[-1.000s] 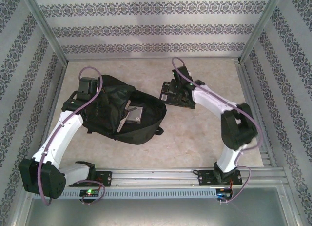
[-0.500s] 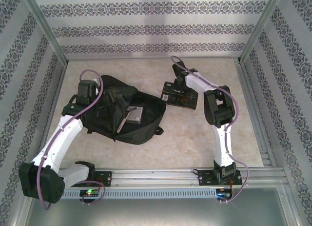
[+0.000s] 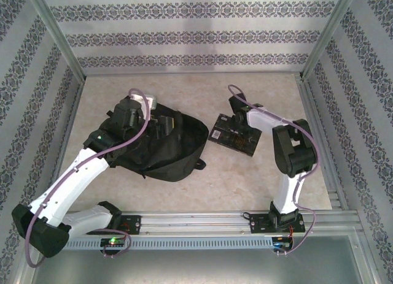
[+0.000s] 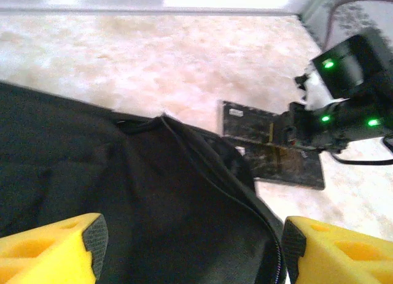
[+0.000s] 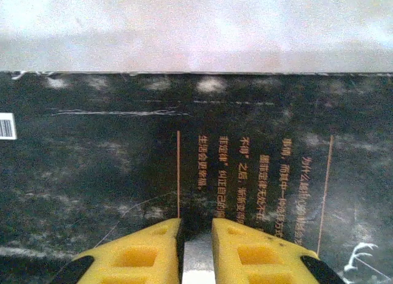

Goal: Pack the student bag

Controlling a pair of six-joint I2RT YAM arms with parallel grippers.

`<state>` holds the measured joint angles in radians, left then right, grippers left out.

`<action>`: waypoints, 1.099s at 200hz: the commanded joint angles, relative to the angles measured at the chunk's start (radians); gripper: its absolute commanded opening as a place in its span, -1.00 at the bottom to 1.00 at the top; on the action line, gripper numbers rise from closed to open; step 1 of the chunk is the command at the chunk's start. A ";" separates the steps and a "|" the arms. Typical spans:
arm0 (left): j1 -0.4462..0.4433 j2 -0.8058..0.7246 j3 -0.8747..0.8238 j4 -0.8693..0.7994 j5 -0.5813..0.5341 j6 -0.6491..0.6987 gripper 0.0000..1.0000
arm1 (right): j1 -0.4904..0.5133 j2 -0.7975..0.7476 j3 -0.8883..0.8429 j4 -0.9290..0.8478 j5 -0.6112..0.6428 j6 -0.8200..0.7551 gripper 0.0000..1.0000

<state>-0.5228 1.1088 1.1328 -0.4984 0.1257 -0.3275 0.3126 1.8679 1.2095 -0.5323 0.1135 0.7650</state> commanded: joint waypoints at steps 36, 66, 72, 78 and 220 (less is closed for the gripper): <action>-0.275 0.133 0.032 0.040 0.025 -0.086 0.51 | 0.166 -0.273 -0.380 0.098 -0.056 0.269 -0.67; -0.349 0.280 -0.013 0.107 0.047 -0.163 0.50 | 0.285 -0.488 -0.487 0.102 0.012 0.312 -0.66; -0.356 0.312 -0.015 0.111 0.058 -0.170 0.50 | 0.286 -0.556 -0.495 0.094 0.034 0.298 -0.61; -0.362 0.340 -0.014 0.116 0.075 -0.173 0.50 | 0.275 -0.615 -0.497 0.082 0.058 0.277 -0.53; -0.458 0.681 0.037 -0.001 -0.082 -0.021 0.44 | -0.105 -0.322 -0.365 0.170 -0.345 -0.117 0.67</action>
<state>-0.9733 1.7645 1.1660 -0.4255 0.1963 -0.3695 0.1879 1.5852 0.8776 -0.3882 -0.1417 0.6792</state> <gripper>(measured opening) 0.715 0.832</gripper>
